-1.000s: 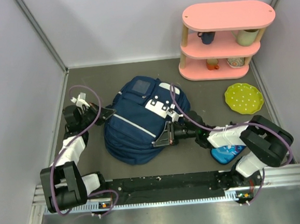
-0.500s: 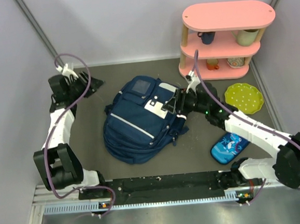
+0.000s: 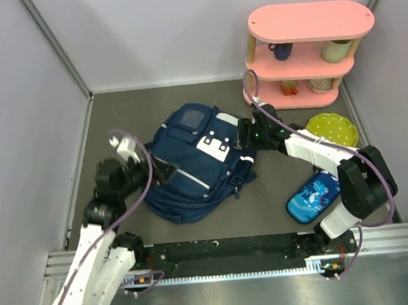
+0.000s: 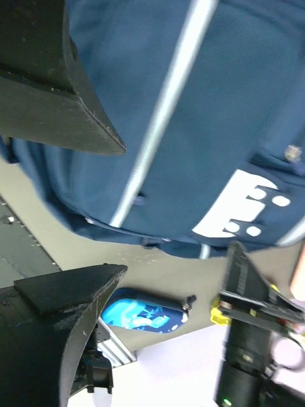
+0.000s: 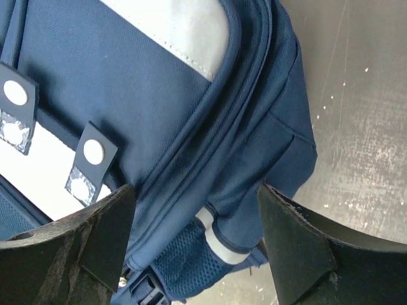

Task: Pack the student bag
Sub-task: Unzip the student bag at the center of the board.

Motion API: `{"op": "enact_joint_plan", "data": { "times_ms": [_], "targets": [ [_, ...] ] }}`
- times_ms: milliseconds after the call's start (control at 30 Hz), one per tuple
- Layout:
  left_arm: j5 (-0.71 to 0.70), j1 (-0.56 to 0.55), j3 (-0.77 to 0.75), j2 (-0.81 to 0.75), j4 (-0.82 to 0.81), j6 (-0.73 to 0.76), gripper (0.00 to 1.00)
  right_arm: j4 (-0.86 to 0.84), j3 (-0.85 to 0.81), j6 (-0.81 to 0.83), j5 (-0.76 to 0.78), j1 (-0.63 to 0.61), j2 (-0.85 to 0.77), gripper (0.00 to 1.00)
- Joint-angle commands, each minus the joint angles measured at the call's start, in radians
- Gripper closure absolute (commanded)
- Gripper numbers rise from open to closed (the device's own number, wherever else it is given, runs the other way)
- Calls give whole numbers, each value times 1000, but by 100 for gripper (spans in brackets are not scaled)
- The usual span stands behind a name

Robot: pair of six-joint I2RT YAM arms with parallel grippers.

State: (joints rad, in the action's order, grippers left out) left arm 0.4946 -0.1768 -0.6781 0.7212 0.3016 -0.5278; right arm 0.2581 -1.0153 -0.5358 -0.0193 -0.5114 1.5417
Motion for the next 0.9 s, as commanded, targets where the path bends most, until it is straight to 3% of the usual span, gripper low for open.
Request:
{"op": "enact_joint_plan", "data": {
  "times_ms": [0, 67, 167, 400, 533, 600, 733, 867],
  "targets": [
    [-209, -59, 192, -276, 135, -211, 27, -60, -72, -13, -39, 36, 59, 23],
    [-197, -59, 253, -382, 149, -277, 27, -80, -75, -26, -73, 45, 74, 22],
    [-208, -61, 294, -420, 180, -302, 26, -124, -59, -64, -113, 56, 83, 21],
    [-212, -67, 402, -301, -7, -322, 25, -252, -19, -142, -240, 59, 113, 22],
    [-218, -67, 436, -142, -212, -334, 30, -340, 20, -170, -346, 56, 143, 49],
    [-264, -66, 413, -77, -299, -313, 37, -365, 79, -185, -349, 56, 124, 57],
    [-300, -53, 217, 139, -378, -212, 53, -399, 182, -191, -332, 36, 72, 94],
    [-272, 31, 0, 308, -347, -121, 56, -470, 331, -239, -286, -56, -11, 100]
  ]
}}
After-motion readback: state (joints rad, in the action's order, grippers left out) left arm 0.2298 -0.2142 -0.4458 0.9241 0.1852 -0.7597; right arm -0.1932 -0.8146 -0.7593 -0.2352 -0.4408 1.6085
